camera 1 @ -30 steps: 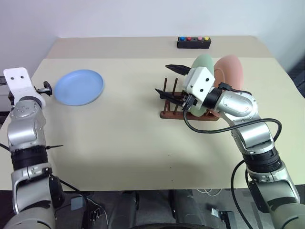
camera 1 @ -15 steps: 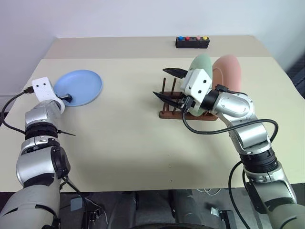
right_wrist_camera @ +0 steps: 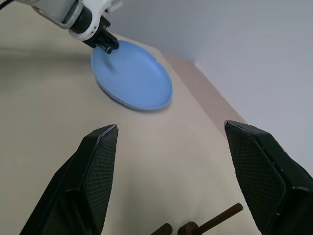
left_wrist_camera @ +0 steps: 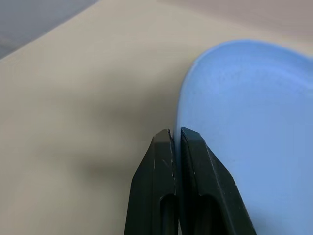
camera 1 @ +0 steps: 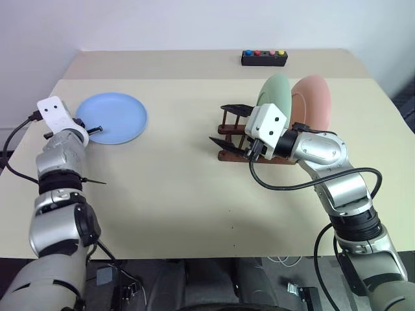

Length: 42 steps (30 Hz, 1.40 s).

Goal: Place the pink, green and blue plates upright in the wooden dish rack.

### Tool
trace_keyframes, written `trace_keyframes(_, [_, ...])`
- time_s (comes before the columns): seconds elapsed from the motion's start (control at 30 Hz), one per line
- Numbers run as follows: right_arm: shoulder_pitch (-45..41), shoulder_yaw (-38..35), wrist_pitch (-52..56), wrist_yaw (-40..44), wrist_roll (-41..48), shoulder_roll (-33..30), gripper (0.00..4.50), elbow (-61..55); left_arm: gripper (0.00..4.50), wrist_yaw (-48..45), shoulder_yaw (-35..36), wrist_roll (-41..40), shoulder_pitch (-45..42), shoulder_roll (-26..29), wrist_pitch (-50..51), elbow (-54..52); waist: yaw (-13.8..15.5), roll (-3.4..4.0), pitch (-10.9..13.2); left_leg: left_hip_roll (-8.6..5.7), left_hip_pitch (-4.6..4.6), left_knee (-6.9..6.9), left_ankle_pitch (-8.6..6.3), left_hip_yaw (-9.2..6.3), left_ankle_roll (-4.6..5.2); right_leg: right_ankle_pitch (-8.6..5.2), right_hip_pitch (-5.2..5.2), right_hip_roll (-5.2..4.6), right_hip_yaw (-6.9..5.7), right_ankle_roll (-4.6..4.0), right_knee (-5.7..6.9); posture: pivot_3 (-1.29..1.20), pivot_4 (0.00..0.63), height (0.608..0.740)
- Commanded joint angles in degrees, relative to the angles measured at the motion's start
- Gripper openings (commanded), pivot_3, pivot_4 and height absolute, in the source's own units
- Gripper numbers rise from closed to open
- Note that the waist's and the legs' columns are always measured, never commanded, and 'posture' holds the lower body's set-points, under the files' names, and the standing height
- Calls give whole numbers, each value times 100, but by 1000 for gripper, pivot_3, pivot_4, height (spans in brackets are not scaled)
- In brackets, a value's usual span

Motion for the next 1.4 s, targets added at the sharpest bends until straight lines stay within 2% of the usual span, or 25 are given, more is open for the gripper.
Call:
trace_keyframes(0.03, [-99,90,-390,-17,-404,-113,3533,63,24,16,-251,-97,258,-256,-114,-1849,2,-4,1,0,-1,1,0,0,0,0,0,0,0,0,1,0,150,740])
trace_keyframes(0.17, [-209,274,-907,-33,-848,-121,3533,259,24,221,-837,186,589,-721,-135,-3731,4,-5,2,0,-1,0,1,0,-2,2,-1,0,0,-2,0,0,150,740])
trace_keyframes(0.37, [-480,481,-1666,-549,-1727,66,3533,654,24,634,-1558,516,716,-1376,102,-5270,-32,-4,1,0,5,-1,2,1,-3,1,0,2,1,-3,1,0,150,740])
trace_keyframes(0.5, [-649,547,-2154,-984,-2366,111,3533,973,24,662,-1918,641,736,-1614,346,-5711,-18,-4,1,0,4,1,2,1,-4,2,0,2,2,-3,0,0,150,740])
trace_keyframes(0.73, [-674,688,-2594,-1198,-3020,80,3533,1385,24,512,-2091,390,773,-1952,771,-6118,-17,-4,1,0,4,0,2,1,-4,1,2,3,1,-3,-1,0,150,740])
trace_keyframes(0.83, [-665,698,-2680,-1218,-3166,96,2643,1450,0,439,-2104,362,768,-1991,856,-6201,-19,-4,2,0,4,0,2,2,-4,1,2,2,1,-3,-1,0,150,740])
trace_keyframes(1.0, [-626,693,-2780,-1238,-3295,129,111,1473,0,384,-2091,346,795,-2039,914,-6227,-18,-4,2,0,4,1,2,1,-4,1,3,3,1,-4,-1,0,150,740])
trace_keyframes(1.27, [-668,651,-3047,-1412,-3580,112,41,1514,0,401,-1896,234,785,-2157,977,-6207,-15,-4,2,0,4,1,2,1,-4,1,3,3,1,-4,-2,0,150,740])
trace_keyframes(1.3, [-671,644,-3087,-1452,-3624,108,0,1514,683,402,-1832,183,785,-2178,969,-6208,-18,-4,2,0,4,1,2,1,-4,1,3,3,1,-4,-2,0,150,740])
trace_keyframes(1.37, [-680,630,-3139,-1487,-3656,108,0,1529,1393,384,-1721,64,772,-2215,934,-6217,-17,-4,2,0,4,1,2,1,-4,1,3,3,1,-4,-2,0,150,740])
trace_keyframes(1.4, [-689,627,-3177,-1501,-3657,104,0,1539,1996,400,-1583,-58,738,-2250,883,-6237,-19,-4,2,0,4,1,2,1,-4,1,3,3,1,-4,-2,0,150,740])
